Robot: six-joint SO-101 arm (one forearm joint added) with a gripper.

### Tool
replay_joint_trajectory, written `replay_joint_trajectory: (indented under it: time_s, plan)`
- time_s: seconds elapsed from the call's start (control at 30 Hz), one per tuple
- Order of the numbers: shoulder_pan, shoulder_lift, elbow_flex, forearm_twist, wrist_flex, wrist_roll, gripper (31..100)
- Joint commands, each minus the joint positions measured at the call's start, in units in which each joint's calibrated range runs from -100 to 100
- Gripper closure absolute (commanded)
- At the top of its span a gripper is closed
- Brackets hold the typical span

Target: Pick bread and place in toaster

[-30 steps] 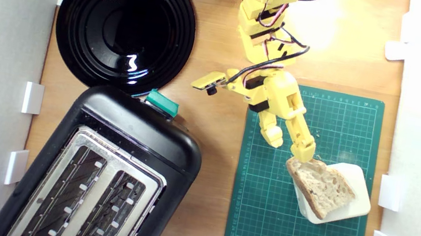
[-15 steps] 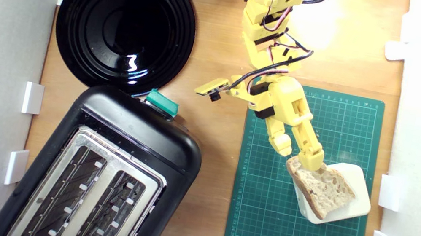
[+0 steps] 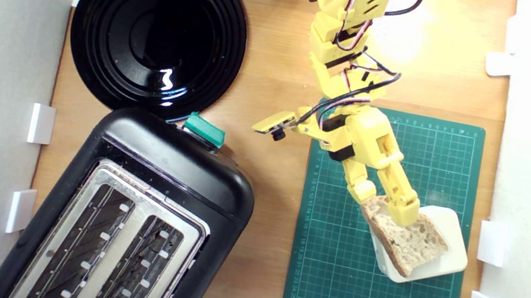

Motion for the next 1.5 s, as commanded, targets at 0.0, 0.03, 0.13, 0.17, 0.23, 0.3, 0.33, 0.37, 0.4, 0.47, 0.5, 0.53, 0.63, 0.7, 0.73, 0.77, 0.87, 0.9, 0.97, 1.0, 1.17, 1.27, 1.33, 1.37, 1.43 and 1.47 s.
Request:
replay_joint_trajectory:
  time_s: [0.0, 0.03, 0.13, 0.17, 0.23, 0.3, 0.33, 0.37, 0.4, 0.47, 0.5, 0.53, 0.63, 0.7, 0.73, 0.77, 0.87, 0.9, 0.97, 1.0, 1.17, 1.27, 1.33, 1.37, 1.43, 1.47]
  plan:
    - [-0.77, -0.37, -3.13, -0.61, 0.71, 0.24, 35.7]
    - [-0.85, -0.37, -3.67, -0.61, 1.48, 0.19, 35.7]
    - [-1.25, -0.37, -4.95, -0.61, 3.36, 0.03, 35.7]
    - [-1.25, -0.37, -4.95, -0.61, 3.7, 0.03, 35.7]
    - [-1.33, -0.37, -5.04, -0.61, 3.87, 0.19, 35.7]
    - [-1.33, -0.28, -5.04, -0.61, 3.87, 0.29, 35.7]
    - [-1.41, -0.03, -5.13, -0.61, 3.87, 0.29, 35.7]
    - [-1.74, 0.46, -5.58, -0.61, 3.87, 0.34, 35.7]
    - [-1.9, 1.13, -6.22, -0.7, 3.87, 0.34, 35.8]
    - [-2.14, 1.8, -6.94, -0.7, 3.87, 0.45, 36.8]
    - [-2.06, 2.05, -6.94, -0.7, 3.87, 0.76, 38.2]
    - [-2.06, 2.21, -6.94, -0.7, 3.87, 1.44, 40.3]
    - [-2.14, 2.3, -6.94, -0.7, 3.87, 2.02, 42.7]
    - [-2.14, 2.3, -6.94, -0.7, 3.87, 2.02, 44.8]
    - [-2.14, 2.3, -6.94, -0.7, 3.87, 2.02, 46.4]
    - [-2.14, 2.3, -6.94, -0.7, 3.87, 2.02, 48.0]
    - [-2.06, 2.21, -6.85, -0.7, 3.87, 1.65, 54.5]
    - [-1.98, 2.21, -6.85, -0.7, 3.87, 1.65, 56.2]
    - [-1.9, 2.21, -6.85, -0.7, 3.87, 1.6, 59.9]
    - [-1.9, 2.21, -6.85, -0.7, 3.87, 1.6, 60.6]
    - [-1.82, 2.21, -6.76, -0.7, 3.87, 1.55, 64.4]
    - [-1.74, 2.21, -6.76, -0.7, 3.87, 1.55, 66.8]
    - [-1.74, 2.13, -6.67, -0.7, 3.87, 1.55, 68.9]
    - [-1.74, 2.13, -6.67, -0.7, 3.87, 1.55, 69.6]
    - [-1.74, 2.13, -6.67, -0.7, 3.87, 1.55, 70.6]
    - [-1.74, 2.13, -6.67, -0.7, 3.87, 1.55, 71.0]
